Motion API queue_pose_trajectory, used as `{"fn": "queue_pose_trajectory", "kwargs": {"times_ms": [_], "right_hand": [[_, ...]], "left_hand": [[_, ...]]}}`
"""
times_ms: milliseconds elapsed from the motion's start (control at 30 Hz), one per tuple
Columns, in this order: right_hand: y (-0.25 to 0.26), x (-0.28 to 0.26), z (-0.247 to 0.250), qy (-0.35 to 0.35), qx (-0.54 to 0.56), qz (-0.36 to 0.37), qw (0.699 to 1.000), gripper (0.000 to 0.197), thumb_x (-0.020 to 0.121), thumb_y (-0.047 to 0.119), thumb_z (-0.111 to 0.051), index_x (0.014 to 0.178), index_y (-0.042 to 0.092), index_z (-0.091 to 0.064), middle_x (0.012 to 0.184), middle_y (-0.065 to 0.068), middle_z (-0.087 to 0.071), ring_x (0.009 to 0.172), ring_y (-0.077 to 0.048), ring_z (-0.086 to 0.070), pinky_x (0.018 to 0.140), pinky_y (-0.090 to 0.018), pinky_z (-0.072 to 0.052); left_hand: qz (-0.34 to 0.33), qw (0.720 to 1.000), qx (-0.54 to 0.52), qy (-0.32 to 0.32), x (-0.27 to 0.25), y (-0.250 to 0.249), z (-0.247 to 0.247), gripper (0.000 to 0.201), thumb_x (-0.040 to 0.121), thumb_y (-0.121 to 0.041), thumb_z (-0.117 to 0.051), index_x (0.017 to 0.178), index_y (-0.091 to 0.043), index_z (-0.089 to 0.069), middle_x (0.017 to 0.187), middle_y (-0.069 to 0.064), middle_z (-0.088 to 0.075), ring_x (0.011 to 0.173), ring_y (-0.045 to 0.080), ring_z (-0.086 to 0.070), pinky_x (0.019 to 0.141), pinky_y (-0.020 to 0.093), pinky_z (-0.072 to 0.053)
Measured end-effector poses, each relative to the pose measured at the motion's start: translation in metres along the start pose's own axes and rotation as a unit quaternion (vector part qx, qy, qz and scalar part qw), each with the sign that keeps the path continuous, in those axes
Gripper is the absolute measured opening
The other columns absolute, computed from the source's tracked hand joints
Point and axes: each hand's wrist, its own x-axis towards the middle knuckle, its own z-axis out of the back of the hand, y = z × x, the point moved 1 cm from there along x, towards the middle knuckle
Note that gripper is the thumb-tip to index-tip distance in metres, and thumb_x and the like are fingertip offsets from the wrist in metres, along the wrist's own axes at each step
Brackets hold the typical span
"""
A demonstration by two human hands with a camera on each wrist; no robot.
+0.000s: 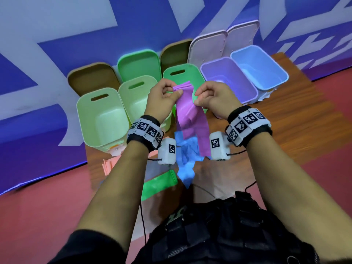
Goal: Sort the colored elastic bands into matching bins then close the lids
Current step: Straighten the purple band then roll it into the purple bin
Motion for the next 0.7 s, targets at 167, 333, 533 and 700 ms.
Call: {"fn": "queue_pose_trajectory", "kwargs": {"times_ms": [167,333,533,700], "right_hand": [[0.031,0.004,0.004,-0.038,0.052,0.078,0.995,0.021,0.080,-0.012,-0.070,0.088,0.006,-0.064,0.069,-0.001,-0.059,0.059,0.000,-0.053,0.067,-0.016,-0.047],[0.038,0.013,0.007,-0.080,0.071,0.101,0.989,0.019,0.080,-0.001,-0.071,0.085,0.017,-0.068,0.075,0.003,-0.063,0.068,-0.010,-0.058,0.075,-0.033,-0.055],[0.042,0.014,0.008,-0.116,0.086,0.116,0.983,0.011,0.082,0.003,-0.071,0.089,0.010,-0.070,0.076,0.007,-0.065,0.070,-0.008,-0.060,0.077,-0.028,-0.053],[0.041,0.017,0.008,-0.147,0.106,0.109,0.977,0.012,0.081,0.001,-0.072,0.091,0.009,-0.069,0.082,0.000,-0.068,0.074,-0.010,-0.064,0.082,-0.033,-0.057]], "left_hand": [[-0.028,0.999,0.011,0.012,0.010,-0.023,0.001,0.021,0.084,-0.001,-0.069,0.085,-0.019,-0.057,0.086,0.006,-0.060,0.075,0.021,-0.059,0.070,0.037,-0.052],[-0.039,0.999,0.011,0.020,0.019,-0.038,-0.001,0.023,0.086,0.003,-0.067,0.083,-0.017,-0.055,0.081,0.005,-0.058,0.059,0.010,-0.055,0.058,0.023,-0.049],[-0.036,0.999,0.004,0.018,0.018,-0.043,-0.002,0.020,0.086,0.001,-0.066,0.084,-0.017,-0.057,0.078,0.003,-0.061,0.068,0.019,-0.058,0.063,0.032,-0.051],[-0.046,0.999,-0.006,0.023,0.018,-0.053,-0.011,0.016,0.087,0.004,-0.064,0.091,-0.011,-0.059,0.075,0.001,-0.064,0.066,0.013,-0.060,0.063,0.030,-0.053]]}}
